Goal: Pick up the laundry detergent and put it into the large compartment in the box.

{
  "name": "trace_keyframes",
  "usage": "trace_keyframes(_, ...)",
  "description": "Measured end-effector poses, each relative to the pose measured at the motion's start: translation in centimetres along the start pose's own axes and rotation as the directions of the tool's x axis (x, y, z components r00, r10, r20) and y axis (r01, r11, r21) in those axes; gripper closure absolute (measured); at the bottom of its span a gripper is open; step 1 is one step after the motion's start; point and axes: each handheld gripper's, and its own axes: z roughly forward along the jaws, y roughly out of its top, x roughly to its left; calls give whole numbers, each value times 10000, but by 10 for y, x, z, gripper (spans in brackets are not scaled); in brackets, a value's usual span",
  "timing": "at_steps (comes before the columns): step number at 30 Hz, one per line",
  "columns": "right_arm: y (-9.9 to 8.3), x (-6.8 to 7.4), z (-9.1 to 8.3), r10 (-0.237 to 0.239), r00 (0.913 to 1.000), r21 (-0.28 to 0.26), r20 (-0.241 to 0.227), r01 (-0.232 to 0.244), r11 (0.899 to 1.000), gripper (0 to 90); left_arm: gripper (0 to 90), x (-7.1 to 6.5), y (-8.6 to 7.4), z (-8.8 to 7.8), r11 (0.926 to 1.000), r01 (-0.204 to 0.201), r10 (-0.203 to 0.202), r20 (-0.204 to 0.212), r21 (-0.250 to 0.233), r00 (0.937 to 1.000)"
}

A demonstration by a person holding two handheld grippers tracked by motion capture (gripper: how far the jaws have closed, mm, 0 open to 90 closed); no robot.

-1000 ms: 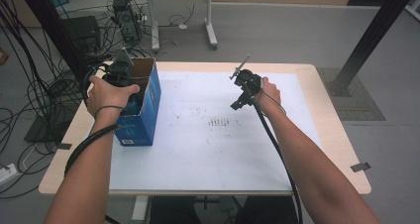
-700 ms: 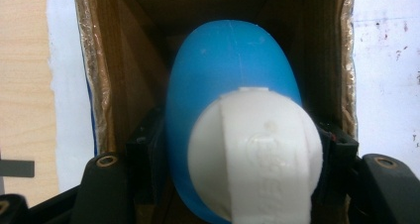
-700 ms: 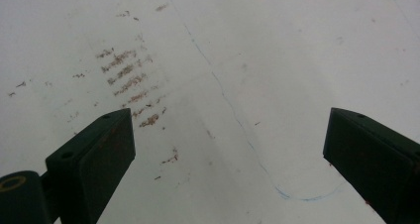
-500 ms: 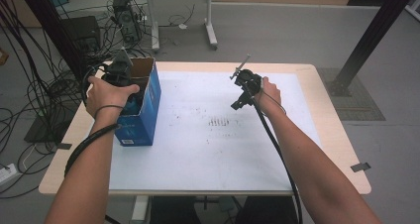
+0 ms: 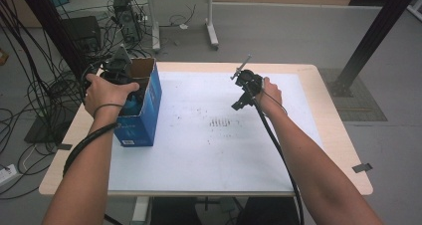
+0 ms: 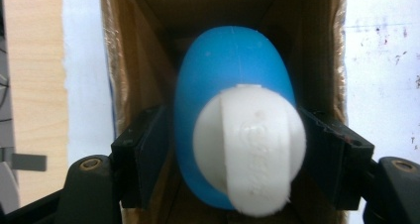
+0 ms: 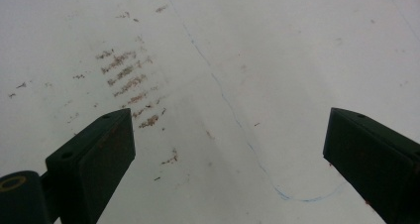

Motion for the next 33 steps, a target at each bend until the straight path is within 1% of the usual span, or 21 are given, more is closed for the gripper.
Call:
trace_keyframes(2,0,0,0,-11,10000,-31,9,11,10000,53,286,-1,1,-4,10000,6,-7,-86,-75,10000)
trace_keyframes(6,0,0,-1,2,10000,-42,2,-2,10000,53,279,-2,3,-13,9998,0,-3,-115,-216,9999)
trace_keyframes(8,0,0,-1,0,10000,-55,23,0,10000,53,275,-2,4,-18,9996,-33,31,-84,-277,10000)
trace_keyframes(9,-1,0,-1,-11,10000,-55,25,11,10000,53,275,-3,5,-21,9992,-13,11,-38,-402,10000)
trace_keyframes(13,-1,0,-2,-13,10000,-57,32,13,10000,53,257,-5,6,-31,9989,-188,185,-57,-436,9998)
trace_keyframes(15,-1,0,-2,-38,10000,-153,65,39,9999,53,251,-6,7,-36,9984,-196,190,-117,-529,9998)
trace_keyframes(17,-1,0,-3,-20,10000,-132,79,21,9999,53,243,-6,7,-40,9983,-236,233,-47,-525,9997)
trace_keyframes(20,-1,1,-4,-22,9999,-138,117,24,9999,53,234,-8,7,-48,9976,-281,283,17,-640,9996)
trace_keyframes(23,-1,1,-4,-23,9999,-110,127,24,9999,53,209,-10,7,-55,9972,-467,468,7,-586,9989)
trace_keyframes(27,0,1,-5,-113,9998,-136,171,115,9998,53,169,-15,6,-67,9959,-638,642,51,-644,9979)
trace_keyframes(29,0,1,-6,-186,9996,-160,198,189,9997,53,153,-19,7,-74,9950,-828,829,-15,-563,9966)
trace_keyframes(31,0,1,-6,-122,9998,-141,155,125,9998,53,134,-23,7,-79,9934,-1041,1037,-97,-475,9946)
trace_keyframes(33,1,1,-6,-185,9997,-171,159,188,9997,53,122,-25,8,-83,9927,-1117,1117,-9,-452,9937)
